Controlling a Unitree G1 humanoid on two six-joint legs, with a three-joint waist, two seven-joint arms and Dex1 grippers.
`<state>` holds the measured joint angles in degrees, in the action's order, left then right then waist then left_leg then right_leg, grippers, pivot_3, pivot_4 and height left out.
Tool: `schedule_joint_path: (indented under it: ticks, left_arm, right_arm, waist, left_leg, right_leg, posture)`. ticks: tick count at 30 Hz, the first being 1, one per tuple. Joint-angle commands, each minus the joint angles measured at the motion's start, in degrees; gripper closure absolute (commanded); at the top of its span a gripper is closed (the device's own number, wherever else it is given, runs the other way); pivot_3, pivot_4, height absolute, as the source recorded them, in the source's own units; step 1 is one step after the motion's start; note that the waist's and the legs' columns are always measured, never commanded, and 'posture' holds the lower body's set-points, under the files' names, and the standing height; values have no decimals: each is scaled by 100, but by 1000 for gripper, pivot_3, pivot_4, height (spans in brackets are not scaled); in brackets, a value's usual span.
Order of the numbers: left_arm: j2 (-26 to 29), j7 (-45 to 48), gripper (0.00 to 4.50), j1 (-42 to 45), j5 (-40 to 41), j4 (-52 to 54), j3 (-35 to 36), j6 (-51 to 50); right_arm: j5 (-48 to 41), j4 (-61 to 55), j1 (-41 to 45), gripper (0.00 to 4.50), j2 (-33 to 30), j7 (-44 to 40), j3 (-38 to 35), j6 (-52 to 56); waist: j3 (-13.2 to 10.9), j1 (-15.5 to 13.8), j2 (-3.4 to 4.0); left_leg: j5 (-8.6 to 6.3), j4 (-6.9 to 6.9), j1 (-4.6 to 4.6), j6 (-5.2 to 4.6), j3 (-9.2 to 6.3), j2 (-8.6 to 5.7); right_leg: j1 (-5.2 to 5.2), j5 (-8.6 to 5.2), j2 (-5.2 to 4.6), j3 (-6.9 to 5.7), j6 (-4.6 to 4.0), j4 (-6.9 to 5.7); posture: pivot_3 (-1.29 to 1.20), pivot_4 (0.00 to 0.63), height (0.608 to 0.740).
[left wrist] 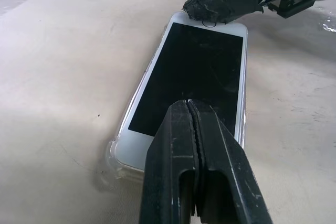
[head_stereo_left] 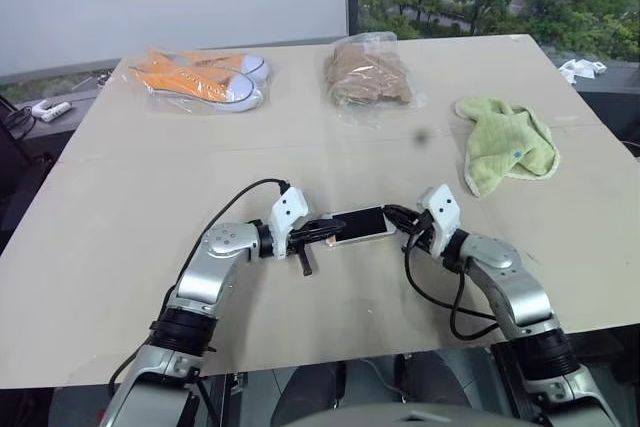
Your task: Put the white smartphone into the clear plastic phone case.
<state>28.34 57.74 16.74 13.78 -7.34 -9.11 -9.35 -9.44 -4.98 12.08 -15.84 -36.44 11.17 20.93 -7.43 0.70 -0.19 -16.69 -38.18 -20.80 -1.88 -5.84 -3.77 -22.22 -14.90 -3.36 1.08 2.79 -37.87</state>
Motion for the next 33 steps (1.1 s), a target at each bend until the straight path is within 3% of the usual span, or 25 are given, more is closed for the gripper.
schedule_joint_path:
  ticks: [1,9,16,24,33]
  left_arm:
    - [36,-52,4500,-131,-145,-90,-60,-48]
    - [-21,-203,4500,-274,-135,46,-45,-49]
    - [-16,-313,4500,-293,-148,59,-2,-8]
    - [-57,-415,4500,-371,-143,205,-24,-59]
    - [-41,-415,4500,-334,-138,185,-17,-65]
  right_arm:
    - [194,252,-95,4442,-171,192,216,1069]
    - [-273,-58,-27,4442,-50,383,170,2540]
    - [-437,-17,128,4442,48,539,240,2975]
    - [-152,346,291,4442,-127,430,723,2808]
    - [203,764,185,4442,-236,357,944,2141]
  waist:
    - [7,3,-3]
    - [72,-2,-22]
    - [111,3,-12]
    - [115,19,-12]
    - [129,27,-31]
  left_leg:
    - [-1,1,9,-1,0,0]
    - [-4,2,18,-5,-3,2]
    - [-4,14,21,-5,-5,3]
    - [-4,21,29,-6,-5,4]
    - [-4,83,100,-5,-1,9]
  right_leg:
    - [8,0,0,0,0,2]
    - [20,-1,-1,-2,0,7]
    - [20,-1,-1,-2,-1,14]
    - [25,-2,-1,-2,0,16]
    - [75,-11,4,6,-5,36]
  posture:
    - [0,150,740]
    - [0,150,740]
    - [0,150,740]
    - [0,150,740]
    - [0,150,740]
